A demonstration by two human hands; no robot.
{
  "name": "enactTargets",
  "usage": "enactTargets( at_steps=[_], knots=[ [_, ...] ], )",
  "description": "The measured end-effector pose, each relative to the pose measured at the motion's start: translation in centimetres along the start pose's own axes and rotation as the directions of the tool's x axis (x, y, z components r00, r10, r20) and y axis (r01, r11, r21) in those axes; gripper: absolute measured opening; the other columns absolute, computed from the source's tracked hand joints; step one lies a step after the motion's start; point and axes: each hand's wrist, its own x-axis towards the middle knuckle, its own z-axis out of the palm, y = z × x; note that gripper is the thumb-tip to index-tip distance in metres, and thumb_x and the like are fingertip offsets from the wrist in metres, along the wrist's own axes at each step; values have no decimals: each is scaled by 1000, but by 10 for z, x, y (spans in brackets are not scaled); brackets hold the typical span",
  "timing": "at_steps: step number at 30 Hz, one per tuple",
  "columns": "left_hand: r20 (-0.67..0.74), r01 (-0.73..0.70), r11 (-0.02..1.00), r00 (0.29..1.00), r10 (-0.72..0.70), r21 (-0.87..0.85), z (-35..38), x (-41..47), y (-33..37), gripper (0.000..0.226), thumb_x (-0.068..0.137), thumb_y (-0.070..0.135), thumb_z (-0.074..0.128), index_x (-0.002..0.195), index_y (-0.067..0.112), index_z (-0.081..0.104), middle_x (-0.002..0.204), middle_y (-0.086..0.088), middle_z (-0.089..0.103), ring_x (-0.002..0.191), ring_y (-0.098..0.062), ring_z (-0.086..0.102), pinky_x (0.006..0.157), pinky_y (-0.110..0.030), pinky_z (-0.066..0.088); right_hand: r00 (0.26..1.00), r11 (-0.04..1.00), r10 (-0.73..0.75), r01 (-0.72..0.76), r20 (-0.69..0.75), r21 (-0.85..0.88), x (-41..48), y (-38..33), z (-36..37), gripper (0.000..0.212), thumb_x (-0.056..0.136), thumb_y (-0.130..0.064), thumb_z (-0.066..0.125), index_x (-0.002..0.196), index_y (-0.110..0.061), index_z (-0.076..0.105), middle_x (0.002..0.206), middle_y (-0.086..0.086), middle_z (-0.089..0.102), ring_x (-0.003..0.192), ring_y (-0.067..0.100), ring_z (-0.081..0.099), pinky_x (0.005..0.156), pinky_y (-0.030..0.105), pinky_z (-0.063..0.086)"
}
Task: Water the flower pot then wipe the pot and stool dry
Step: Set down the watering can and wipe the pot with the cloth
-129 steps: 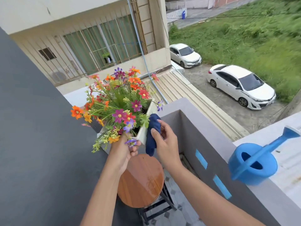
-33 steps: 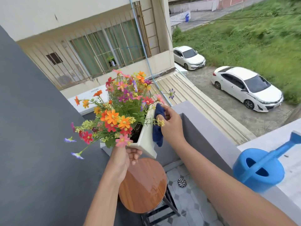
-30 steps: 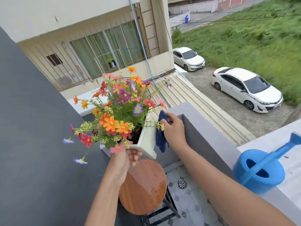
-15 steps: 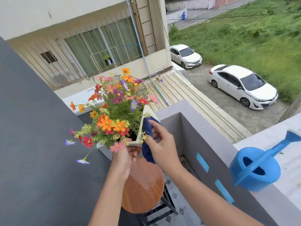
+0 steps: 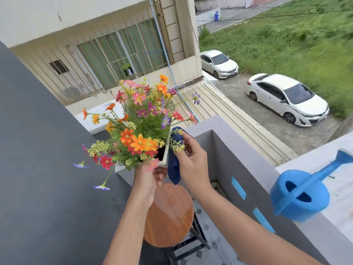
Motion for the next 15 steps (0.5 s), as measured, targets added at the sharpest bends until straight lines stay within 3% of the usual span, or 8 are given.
enactTargets(
  at_steps=[4, 6, 9, 12, 15],
  knots=[
    [80, 43, 999, 996, -42, -11, -5, -5, 2, 24, 96, 15, 34, 81, 4, 50, 58, -15, 57, 38, -13, 39, 35, -21, 27, 997, 997, -57, 54, -55, -51, 34, -2, -1, 43, 92, -14, 60, 135, -14, 61, 126, 11, 64, 103, 10, 63, 87, 19, 49],
    [100, 41, 999, 994, -38, -22, -4, -8, 4, 31, 98, 19, 35, 77, 5, 53, 56, -15, 57, 36, -12, 40, 34, -19, 27, 994, 989, -41, 27, -100, -146, 47, 7, -7, 46, 90, -15, 59, 136, -17, 60, 122, 10, 63, 99, 16, 62, 91, 31, 51],
    [97, 39, 999, 995, -38, -4, -5, -7, 4, 45, 100, 27, 33, 76, -2, 59, 60, -17, 57, 36, -11, 42, 34, -18, 28, 989, 968, 51, -84, -140, -237, 52, 24, -16, 47, 91, -11, 58, 138, -17, 58, 125, 6, 58, 110, 25, 61, 100, 45, 48],
    [46, 40, 999, 998, -41, 35, -11, -1, 5, 24, 95, 15, 37, 99, -2, 53, 60, -17, 58, 36, -12, 42, 33, -19, 28, 986, 954, 111, -141, -122, -266, 39, 36, -22, 49, 94, -11, 55, 143, -15, 54, 134, 8, 55, 118, 28, 58, 103, 45, 46],
    [-22, 21, 993, 1000, -18, 115, -11, 5, 4, 23, 95, 11, 32, 92, 1, 52, 58, -17, 57, 32, -10, 41, 30, -16, 27, 990, 968, 111, -128, -90, -217, 29, 34, -20, 48, 94, -13, 53, 141, -19, 56, 136, 2, 54, 116, 23, 60, 101, 46, 49]
  ],
)
